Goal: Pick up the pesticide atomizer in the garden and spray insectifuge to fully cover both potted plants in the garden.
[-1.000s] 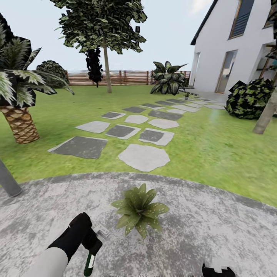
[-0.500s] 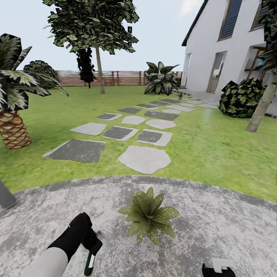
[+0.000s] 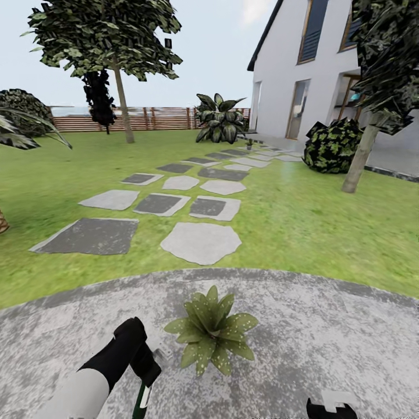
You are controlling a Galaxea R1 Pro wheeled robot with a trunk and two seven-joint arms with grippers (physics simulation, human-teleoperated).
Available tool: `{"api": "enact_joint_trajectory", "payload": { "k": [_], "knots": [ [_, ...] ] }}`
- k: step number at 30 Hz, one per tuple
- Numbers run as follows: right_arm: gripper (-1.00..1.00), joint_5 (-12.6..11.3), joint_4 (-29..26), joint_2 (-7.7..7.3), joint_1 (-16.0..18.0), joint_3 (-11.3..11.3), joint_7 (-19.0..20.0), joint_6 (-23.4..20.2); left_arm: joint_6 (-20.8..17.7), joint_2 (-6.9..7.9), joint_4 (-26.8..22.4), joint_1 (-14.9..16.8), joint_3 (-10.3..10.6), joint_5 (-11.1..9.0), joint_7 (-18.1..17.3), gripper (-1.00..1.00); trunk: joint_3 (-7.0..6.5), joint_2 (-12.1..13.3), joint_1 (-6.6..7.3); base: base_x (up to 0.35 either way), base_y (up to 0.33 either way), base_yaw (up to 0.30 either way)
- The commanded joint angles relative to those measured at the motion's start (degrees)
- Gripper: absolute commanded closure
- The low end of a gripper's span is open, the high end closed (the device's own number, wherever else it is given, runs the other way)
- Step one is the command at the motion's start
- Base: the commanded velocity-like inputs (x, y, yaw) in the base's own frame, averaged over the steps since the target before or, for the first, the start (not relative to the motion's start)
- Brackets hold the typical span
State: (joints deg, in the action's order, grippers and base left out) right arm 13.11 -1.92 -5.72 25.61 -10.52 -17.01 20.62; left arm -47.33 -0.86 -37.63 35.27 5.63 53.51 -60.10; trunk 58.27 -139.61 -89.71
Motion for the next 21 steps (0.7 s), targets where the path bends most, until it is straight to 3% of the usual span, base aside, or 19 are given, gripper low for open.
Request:
{"api": "enact_joint_trajectory", "payload": {
  "k": [1, 5, 7, 8, 15, 21],
  "knots": [
    [-1.0, 0.6, 0.1, 0.01, 0.1, -0.5, -0.2, 0.2, -0.4, -0.06, -0.1, 0.6, 0.4, 1.4, -1.4, 1.0, 0.06, 0.0, 0.01, 0.0, 0.0, -0.124],
    [-1.0, 0.7, 0.1, -0.04, 0.1, -0.5, -0.1, 0.2, -0.5, -0.49, 0.4, 3.6, 1.3, 7.9, -9.8, 1.0, 0.06, 0.0, 0.01, 0.0, 0.0, -0.03],
    [-1.0, 0.7, 0.2, -0.13, 0.0, -0.5, 0.0, 0.2, -0.8, -0.69, 0.0, 4.3, 1.2, 14.7, -14.4, 1.0, 0.06, 0.0, 0.01, 0.0, 0.0, -0.003],
    [-1.0, 0.7, 0.2, -0.14, 0.0, -0.5, 0.0, 0.2, -0.9, -0.68, 0.0, 4.3, 1.2, 16.3, -14.9, 1.0, 0.06, 0.0, 0.01, 0.0, 0.0, 0.0],
    [-1.0, 0.6, 0.1, -0.06, 0.0, -0.5, -0.1, 0.2, -1.1, -0.68, 0.4, 3.7, 1.0, 17.6, -15.0, 1.0, 0.06, 0.0, 0.01, 0.007, 0.016, -0.006],
    [-1.0, 0.6, 0.1, -0.08, 0.0, -0.5, -0.2, 0.2, -2.4, -0.72, 0.1, 3.6, 1.0, 17.6, -14.8, 1.0, -0.05, 0.0, 0.01, 0.075, 0.269, -0.214]
  ]
}}
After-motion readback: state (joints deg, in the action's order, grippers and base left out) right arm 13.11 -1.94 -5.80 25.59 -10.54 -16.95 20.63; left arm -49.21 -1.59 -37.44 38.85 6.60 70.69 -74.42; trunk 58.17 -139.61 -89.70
